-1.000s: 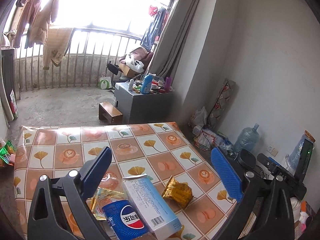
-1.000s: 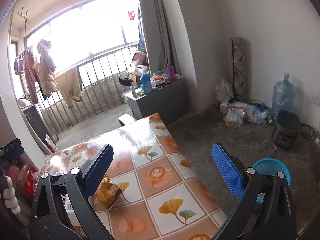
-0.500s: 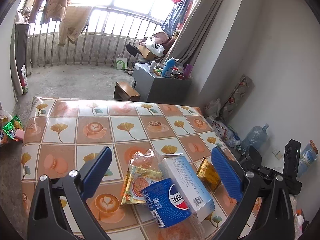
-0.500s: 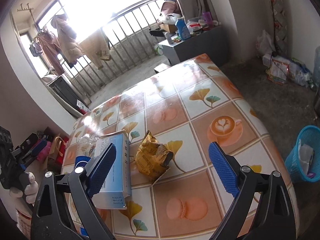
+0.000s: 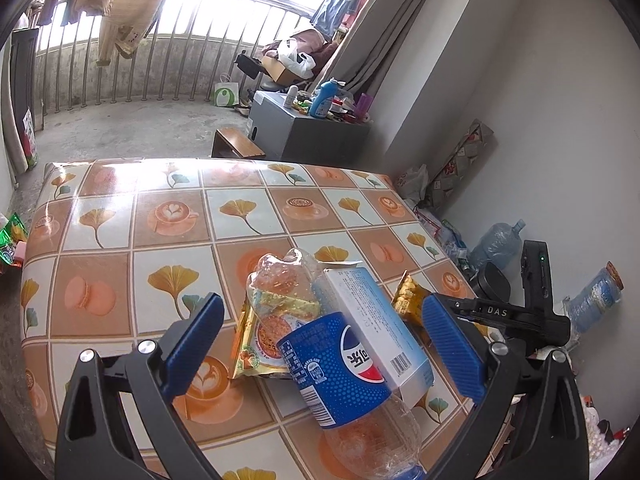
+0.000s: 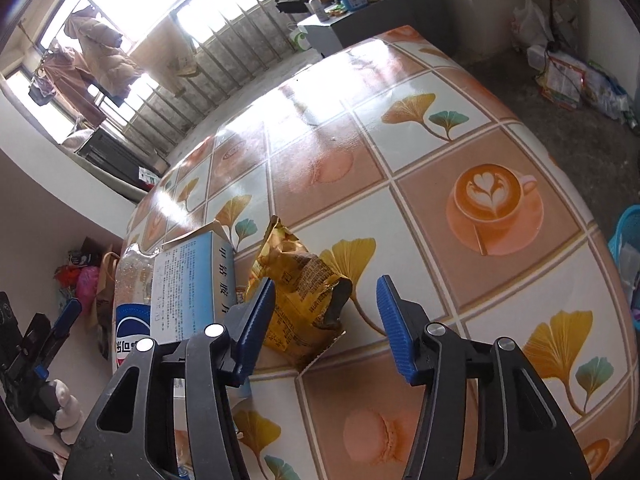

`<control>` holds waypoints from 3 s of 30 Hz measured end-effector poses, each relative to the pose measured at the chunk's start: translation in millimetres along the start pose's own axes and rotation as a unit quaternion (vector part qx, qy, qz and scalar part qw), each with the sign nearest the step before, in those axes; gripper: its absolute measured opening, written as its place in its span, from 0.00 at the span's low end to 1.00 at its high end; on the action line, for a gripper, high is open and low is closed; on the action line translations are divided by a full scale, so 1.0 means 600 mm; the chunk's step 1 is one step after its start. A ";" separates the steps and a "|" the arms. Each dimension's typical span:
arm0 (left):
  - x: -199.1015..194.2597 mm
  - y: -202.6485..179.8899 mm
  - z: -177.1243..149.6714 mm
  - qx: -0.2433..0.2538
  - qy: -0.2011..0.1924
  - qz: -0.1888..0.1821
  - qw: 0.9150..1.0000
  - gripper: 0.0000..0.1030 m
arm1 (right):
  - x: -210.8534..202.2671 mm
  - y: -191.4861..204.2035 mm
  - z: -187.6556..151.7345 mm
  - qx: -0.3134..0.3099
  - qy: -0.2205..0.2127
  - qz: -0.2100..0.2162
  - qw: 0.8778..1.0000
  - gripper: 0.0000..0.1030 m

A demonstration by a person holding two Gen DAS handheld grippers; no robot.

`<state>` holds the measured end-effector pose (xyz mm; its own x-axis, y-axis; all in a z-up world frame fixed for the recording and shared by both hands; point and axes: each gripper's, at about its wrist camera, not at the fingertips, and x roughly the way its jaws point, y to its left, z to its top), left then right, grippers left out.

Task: Collect trash
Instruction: 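Close the right tool around the blue-labelled Pepsi bottle, then lift the Pepsi bottle with the right tool while left tool grasps gold snack packet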

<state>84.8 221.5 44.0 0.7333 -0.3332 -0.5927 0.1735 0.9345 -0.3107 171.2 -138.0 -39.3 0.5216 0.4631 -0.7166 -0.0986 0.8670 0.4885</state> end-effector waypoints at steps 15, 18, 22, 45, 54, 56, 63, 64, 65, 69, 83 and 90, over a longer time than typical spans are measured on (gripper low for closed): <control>0.026 0.015 -0.027 -0.032 0.060 -0.023 0.997 0.82 | -0.049 0.106 -0.025 -0.089 -0.005 0.084 0.992 0.56; 0.023 0.020 -0.029 -0.036 0.058 -0.018 0.998 0.79 | -0.044 0.128 -0.030 -0.101 0.005 0.098 0.990 0.56; 0.019 0.041 -0.030 -0.051 0.054 0.007 0.997 0.75 | -0.038 0.167 -0.030 -0.125 0.018 0.135 0.983 0.56; 0.047 0.109 -0.062 -0.095 0.088 0.038 0.991 0.48 | 0.086 0.307 -0.087 -0.256 0.111 0.027 0.960 0.59; 0.040 0.113 -0.054 -0.097 0.085 0.040 0.991 0.46 | 0.088 0.306 -0.092 -0.249 0.117 0.050 0.960 0.58; 0.032 0.117 -0.047 -0.099 0.080 0.041 0.991 0.46 | 0.078 0.301 -0.087 -0.236 0.112 0.069 0.963 0.57; 0.002 0.114 -0.010 -0.097 0.053 0.044 0.993 0.46 | 0.015 0.264 -0.064 -0.183 0.083 0.148 0.969 0.56; -0.003 0.109 -0.004 -0.095 0.048 0.043 0.993 0.46 | 0.004 0.257 -0.060 -0.174 0.080 0.161 0.968 0.56; -0.006 0.104 0.001 -0.093 0.044 0.042 0.994 0.46 | -0.007 0.250 -0.057 -0.167 0.076 0.174 0.968 0.56; -0.013 0.073 0.015 -0.081 0.036 0.033 0.996 0.46 | -0.053 0.215 -0.045 -0.142 0.051 0.205 0.967 0.56; 0.047 -0.096 0.054 0.013 0.052 -0.034 0.998 0.46 | -0.160 0.037 -0.016 -0.047 -0.043 0.139 0.988 0.56; 0.119 -0.177 0.071 0.060 0.086 -0.043 0.994 0.46 | -0.150 -0.055 -0.018 -0.019 -0.050 0.030 0.998 0.56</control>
<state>146.8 103.6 66.1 0.5907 -0.4198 -0.6891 0.3151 0.9062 -0.2820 118.2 -206.5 3.5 0.5958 0.4946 -0.6328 -0.1630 0.8459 0.5077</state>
